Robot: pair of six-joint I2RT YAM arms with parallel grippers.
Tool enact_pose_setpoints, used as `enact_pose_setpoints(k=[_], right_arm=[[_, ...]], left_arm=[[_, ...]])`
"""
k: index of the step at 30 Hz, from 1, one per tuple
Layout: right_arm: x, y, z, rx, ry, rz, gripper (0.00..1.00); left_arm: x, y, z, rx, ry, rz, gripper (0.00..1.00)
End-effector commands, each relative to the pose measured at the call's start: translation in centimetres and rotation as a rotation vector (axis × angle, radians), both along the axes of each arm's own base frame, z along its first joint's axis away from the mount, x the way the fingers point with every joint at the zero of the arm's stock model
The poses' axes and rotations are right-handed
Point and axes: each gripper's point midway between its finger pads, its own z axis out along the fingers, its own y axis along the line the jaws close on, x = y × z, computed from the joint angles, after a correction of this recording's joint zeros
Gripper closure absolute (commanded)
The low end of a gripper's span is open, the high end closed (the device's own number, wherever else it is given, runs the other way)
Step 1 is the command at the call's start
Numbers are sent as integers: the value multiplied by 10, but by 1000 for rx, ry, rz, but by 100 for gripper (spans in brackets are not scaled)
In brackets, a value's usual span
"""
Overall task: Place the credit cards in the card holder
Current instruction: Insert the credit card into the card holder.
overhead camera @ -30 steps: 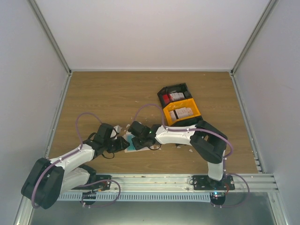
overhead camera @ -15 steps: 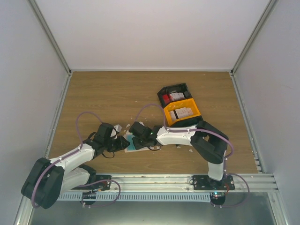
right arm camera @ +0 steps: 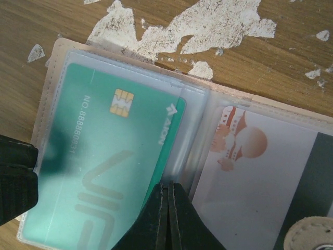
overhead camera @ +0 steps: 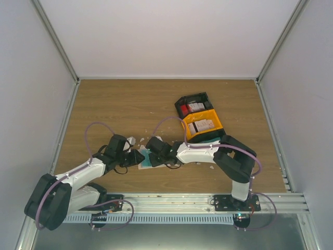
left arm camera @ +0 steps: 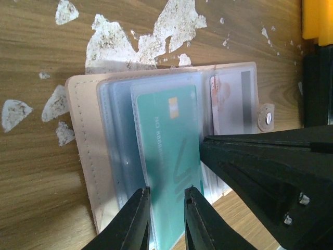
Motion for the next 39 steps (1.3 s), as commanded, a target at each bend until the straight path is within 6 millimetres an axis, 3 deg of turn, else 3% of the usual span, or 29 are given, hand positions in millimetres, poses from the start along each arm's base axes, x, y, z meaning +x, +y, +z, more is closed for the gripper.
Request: enact_pose_setpoints(k=[1,13,23,28,32,39], right_arm=[[-18,-25,-29,-106,63,9,99],[-19,-27,-28,-84,67,6,100],[-17,-23,-18,18,92,-2,100],[-16,-28,-20,20,96,-20,99],[-15,-33,-21,15,99,-36,99],[-14,-32,-19,20,96,-38,99]], left_arm=[[12,-5,17,-16,-68,-13,78],[7,-15,11,-61,-19,-44,74],[-1,-37,28,-255,10,-77,74],[4,-21,15,-151,17,4,73],[6,-2,8,-58,12,72,65],[0,1,-1,-34,27,72,61]])
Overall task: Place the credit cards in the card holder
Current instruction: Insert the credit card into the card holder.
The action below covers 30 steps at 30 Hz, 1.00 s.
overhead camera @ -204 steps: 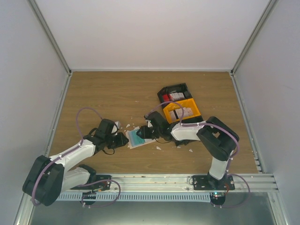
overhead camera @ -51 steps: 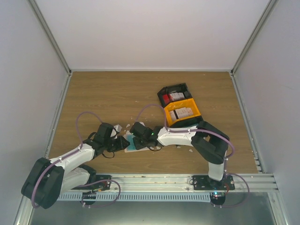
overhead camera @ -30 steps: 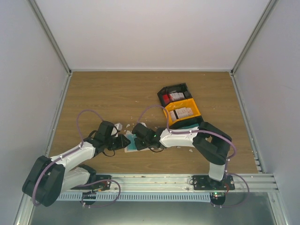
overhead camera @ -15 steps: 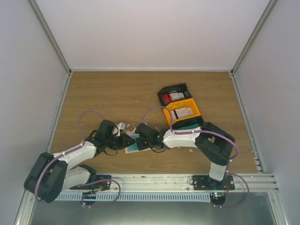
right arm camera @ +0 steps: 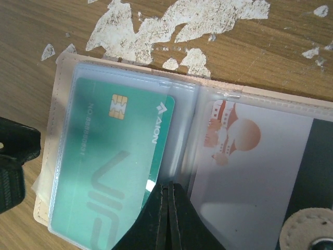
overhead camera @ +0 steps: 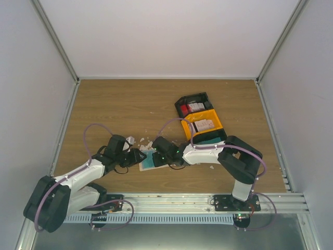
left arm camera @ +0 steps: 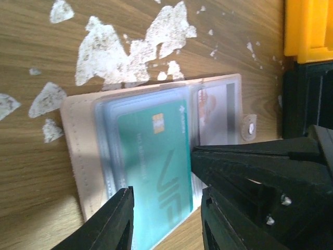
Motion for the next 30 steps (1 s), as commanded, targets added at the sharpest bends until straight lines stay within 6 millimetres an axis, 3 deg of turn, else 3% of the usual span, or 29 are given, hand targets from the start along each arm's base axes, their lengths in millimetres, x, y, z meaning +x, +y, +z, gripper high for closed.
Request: enact_pose_setpoints(k=[1,14,24,30], right_arm=[[-11,-26,-20,-95,59,-18,100],[-12,-25,-22,-98,65,-16,99],[-12,-26,-23,-99,65,-15,100],[-12,-25,-22,-95,63,-16,99]], left_arm=[[-4,6,-13,39,17,9,61],[-4,-6,-12,-8,15,-59,79],[-1,6,-10,67,-3,-21,71],[-2,6,-10,61,-6,-26,79]])
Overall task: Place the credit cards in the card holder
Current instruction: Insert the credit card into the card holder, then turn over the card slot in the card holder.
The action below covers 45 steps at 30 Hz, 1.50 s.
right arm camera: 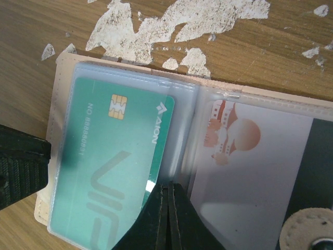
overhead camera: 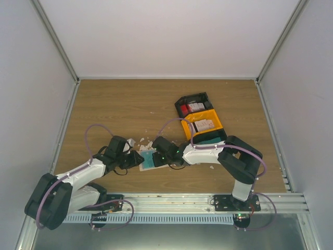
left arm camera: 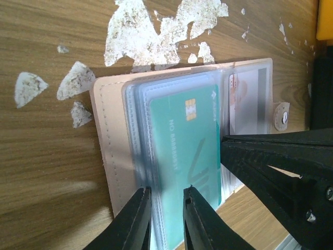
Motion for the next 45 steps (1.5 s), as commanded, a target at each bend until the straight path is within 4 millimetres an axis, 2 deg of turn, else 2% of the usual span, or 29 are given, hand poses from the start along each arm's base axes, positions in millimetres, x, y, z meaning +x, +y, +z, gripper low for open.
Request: enact_pose_setpoints(k=[1,12,17,24,35,45], right_arm=[[-12,-25,-22,-96,58,-16,100],[-12,-27,-24,-108,62,-20,99],[-11,-28,-25,-112,60,-26,100],[-9,-29,-24,-118,52,-33,99],[-9,-29,-24,-118,52,-34,99],[-10,-26,-22,-103,53,-22,100]], left_arm=[[7,-3,8,-9,-44,-12,80],[4,-7,4,-25,-29,-34,77],[5,-9,6,-38,-33,-39,81],[4,-11,6,-46,-33,-46,81],[3,-9,0,-34,-15,-43,77],[0,-24,13,-128,-37,-106,81]])
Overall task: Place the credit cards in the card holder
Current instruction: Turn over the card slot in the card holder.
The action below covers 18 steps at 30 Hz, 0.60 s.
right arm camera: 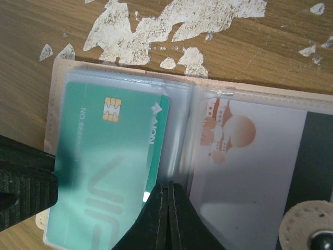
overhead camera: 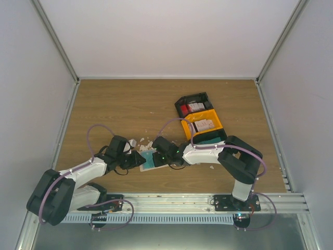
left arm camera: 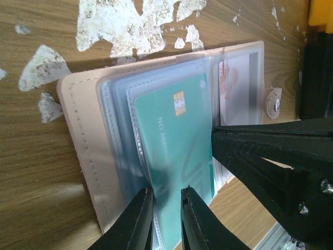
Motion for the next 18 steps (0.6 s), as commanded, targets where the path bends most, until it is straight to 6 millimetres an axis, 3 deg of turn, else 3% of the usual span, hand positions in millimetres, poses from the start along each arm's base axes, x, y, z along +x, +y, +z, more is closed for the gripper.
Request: enact_pose_setpoints(k=[1,12,18], right_arm=[[-10,-25,-22,-100,50,-14,99],[-9,-26,-17,-88,40,-23,99],[0,-28,10,-45,-29,-58,100]], left_arm=[[4,-17,16,-95,-62,-67,81],[2,-29,23,-192,-63,-91,78],[5,-32,23,-200,-65,-109,71]])
